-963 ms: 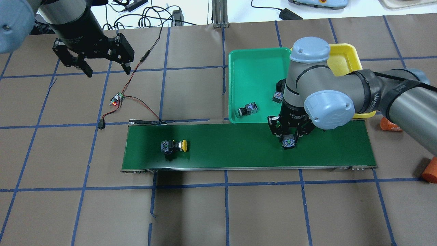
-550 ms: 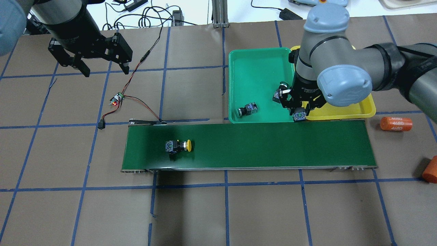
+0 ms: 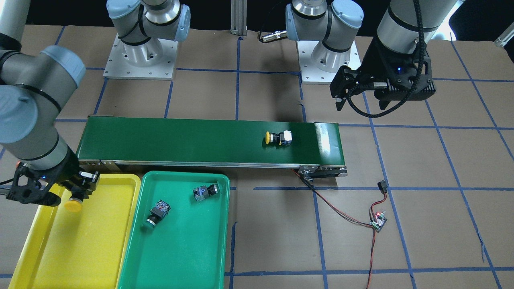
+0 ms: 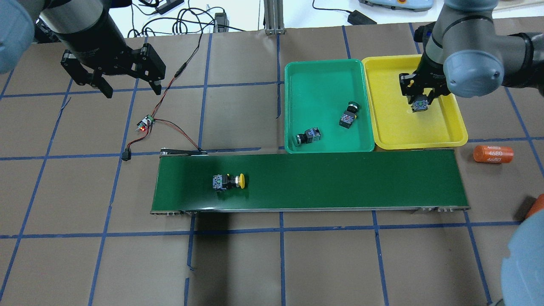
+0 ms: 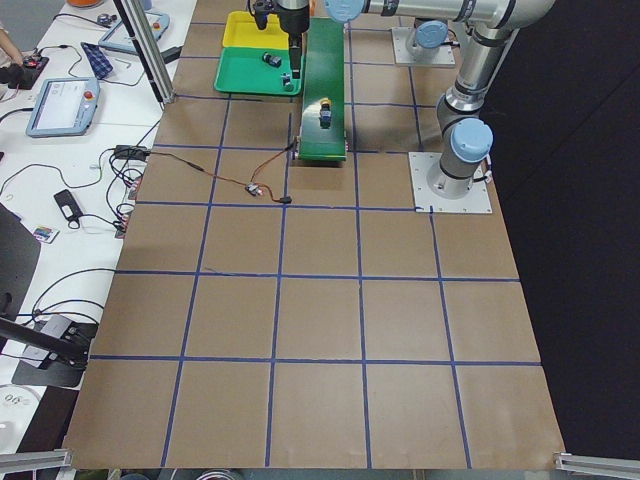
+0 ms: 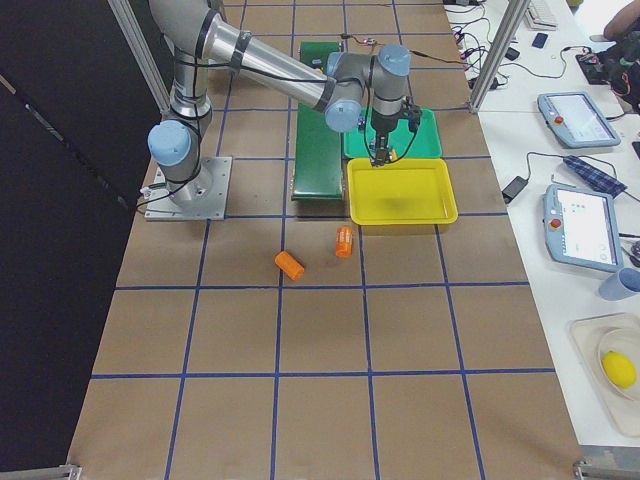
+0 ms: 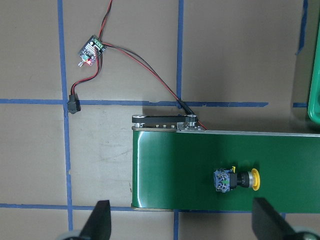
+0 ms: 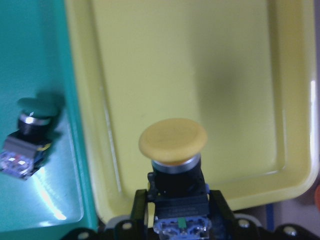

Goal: Sort buttons by color to trays
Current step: 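Carry the yellow-capped button into the yellow tray and release, then move the right gripper back over the belt toward the second yellow button, then grasp the second yellow-capped button on the belt with the right gripper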

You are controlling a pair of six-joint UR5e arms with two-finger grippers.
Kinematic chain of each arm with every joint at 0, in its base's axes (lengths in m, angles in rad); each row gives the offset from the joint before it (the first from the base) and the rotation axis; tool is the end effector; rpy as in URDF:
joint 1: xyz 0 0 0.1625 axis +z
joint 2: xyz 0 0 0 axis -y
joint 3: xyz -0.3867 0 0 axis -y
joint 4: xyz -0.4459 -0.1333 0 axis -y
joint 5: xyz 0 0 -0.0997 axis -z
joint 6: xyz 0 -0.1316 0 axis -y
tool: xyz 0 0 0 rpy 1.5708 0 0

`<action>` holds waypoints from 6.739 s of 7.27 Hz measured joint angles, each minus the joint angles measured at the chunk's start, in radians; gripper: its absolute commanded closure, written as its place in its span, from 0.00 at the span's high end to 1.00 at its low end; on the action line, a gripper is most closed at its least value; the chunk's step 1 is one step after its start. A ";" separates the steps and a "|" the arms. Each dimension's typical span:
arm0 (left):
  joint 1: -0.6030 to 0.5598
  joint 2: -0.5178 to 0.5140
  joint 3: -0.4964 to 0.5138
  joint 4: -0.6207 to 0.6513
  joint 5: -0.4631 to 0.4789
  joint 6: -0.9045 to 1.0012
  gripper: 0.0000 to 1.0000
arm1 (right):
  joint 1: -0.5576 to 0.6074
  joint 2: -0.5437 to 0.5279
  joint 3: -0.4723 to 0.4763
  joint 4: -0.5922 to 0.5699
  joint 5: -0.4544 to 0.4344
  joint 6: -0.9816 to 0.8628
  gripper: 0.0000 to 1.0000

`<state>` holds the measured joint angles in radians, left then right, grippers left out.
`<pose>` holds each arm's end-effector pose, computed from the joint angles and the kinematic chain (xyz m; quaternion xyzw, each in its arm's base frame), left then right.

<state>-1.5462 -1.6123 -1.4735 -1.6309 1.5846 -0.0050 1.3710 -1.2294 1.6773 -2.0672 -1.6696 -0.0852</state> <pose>-0.1177 -0.5634 0.4417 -0.0148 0.9999 0.0022 0.0069 -0.0086 -0.6485 0.2078 -0.0584 -0.9968 0.0170 0.0523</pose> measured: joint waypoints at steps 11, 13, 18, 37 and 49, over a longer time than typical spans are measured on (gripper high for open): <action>0.000 0.000 0.001 0.000 -0.003 -0.011 1.00 | 0.029 -0.360 0.101 0.397 0.025 0.028 1.00; 0.000 0.000 0.002 0.000 -0.003 -0.011 1.00 | 0.029 -0.360 0.101 0.392 0.038 0.028 1.00; 0.000 0.000 0.002 0.000 -0.003 -0.009 1.00 | 0.030 -0.364 0.100 0.406 0.054 0.077 1.00; 0.001 0.000 0.008 0.001 -0.001 0.000 1.00 | 0.166 -0.388 0.177 0.264 0.181 1.230 0.99; 0.004 -0.001 0.012 0.008 -0.002 0.000 1.00 | 0.277 -0.382 0.382 0.128 0.186 1.424 1.00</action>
<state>-1.5422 -1.6132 -1.4612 -1.6229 1.5831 -0.0046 1.6480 -1.6110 2.0595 -1.9390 -1.4836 1.3383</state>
